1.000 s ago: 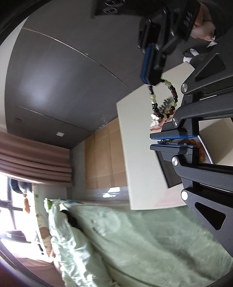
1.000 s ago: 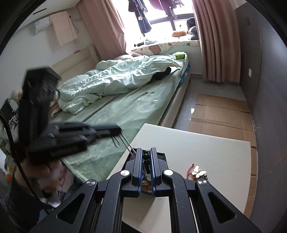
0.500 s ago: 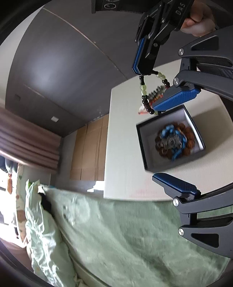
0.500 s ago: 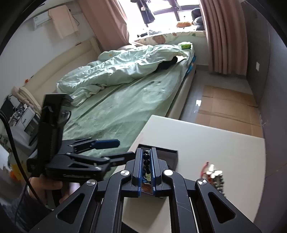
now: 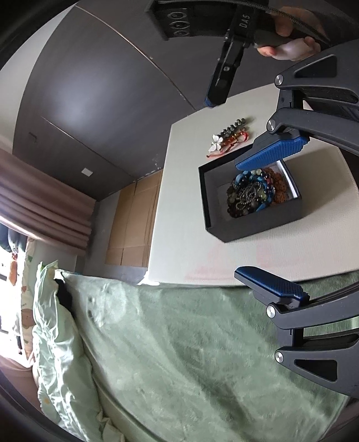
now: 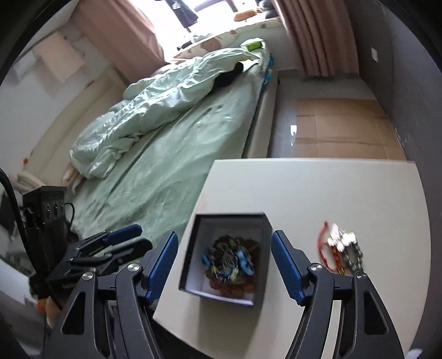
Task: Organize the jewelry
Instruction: 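Open the left tool over the box while the right tool drops the bead bracelet in, then grasp the red-string butterfly bracelet with the left tool while the right tool grasps the grey bead bracelet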
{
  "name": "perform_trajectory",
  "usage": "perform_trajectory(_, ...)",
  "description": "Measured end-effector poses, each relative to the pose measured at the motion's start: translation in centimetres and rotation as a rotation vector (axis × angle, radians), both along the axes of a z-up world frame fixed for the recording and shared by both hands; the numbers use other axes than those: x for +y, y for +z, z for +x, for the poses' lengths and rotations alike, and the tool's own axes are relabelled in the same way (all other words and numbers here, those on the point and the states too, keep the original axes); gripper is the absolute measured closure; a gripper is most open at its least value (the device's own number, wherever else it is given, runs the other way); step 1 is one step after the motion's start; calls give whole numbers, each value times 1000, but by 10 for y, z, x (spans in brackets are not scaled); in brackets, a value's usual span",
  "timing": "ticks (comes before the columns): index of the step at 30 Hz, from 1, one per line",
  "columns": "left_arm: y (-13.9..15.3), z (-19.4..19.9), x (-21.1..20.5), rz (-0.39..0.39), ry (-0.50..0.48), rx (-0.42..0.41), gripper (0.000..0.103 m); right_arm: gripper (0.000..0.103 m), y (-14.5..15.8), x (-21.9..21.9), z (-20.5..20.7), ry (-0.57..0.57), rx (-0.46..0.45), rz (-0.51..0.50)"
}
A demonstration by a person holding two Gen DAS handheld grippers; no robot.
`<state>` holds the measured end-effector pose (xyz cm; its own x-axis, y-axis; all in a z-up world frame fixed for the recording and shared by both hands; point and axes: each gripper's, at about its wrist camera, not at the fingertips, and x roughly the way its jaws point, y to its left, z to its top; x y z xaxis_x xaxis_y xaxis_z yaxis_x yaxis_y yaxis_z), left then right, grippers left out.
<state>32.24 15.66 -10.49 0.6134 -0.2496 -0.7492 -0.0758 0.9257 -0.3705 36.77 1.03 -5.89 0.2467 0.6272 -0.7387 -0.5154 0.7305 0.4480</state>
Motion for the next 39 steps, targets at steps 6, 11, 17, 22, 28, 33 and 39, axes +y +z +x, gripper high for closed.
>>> perform_trajectory(6, 1, 8, -26, -11, -50, -13, 30, 33, -5, -55, -7, -93, -8, -6)
perform_trajectory(11, 5, 16, -53, 6, -103, -19, 30, 33, -4, -91, -9, -152, -8, -13)
perform_trajectory(17, 10, 28, -86, 42, -173, -22, 30, 33, -14, -121, -10, -207, 13, -10)
perform_trajectory(22, 5, 43, -113, 68, -245, 19, 30, 33, -27, -149, -13, -266, 30, -8)
perform_trajectory(28, -2, 63, -144, 125, -308, 55, 37, 33, -52, -171, -7, -292, 64, -17)
perform_trajectory(33, -14, 76, -162, 152, -326, 109, 54, 40, -69, -170, -2, -259, 71, -29)
perform_trajectory(39, -20, 94, -175, 181, -340, 149, 59, 46, -84, -155, 10, -200, 67, -45)
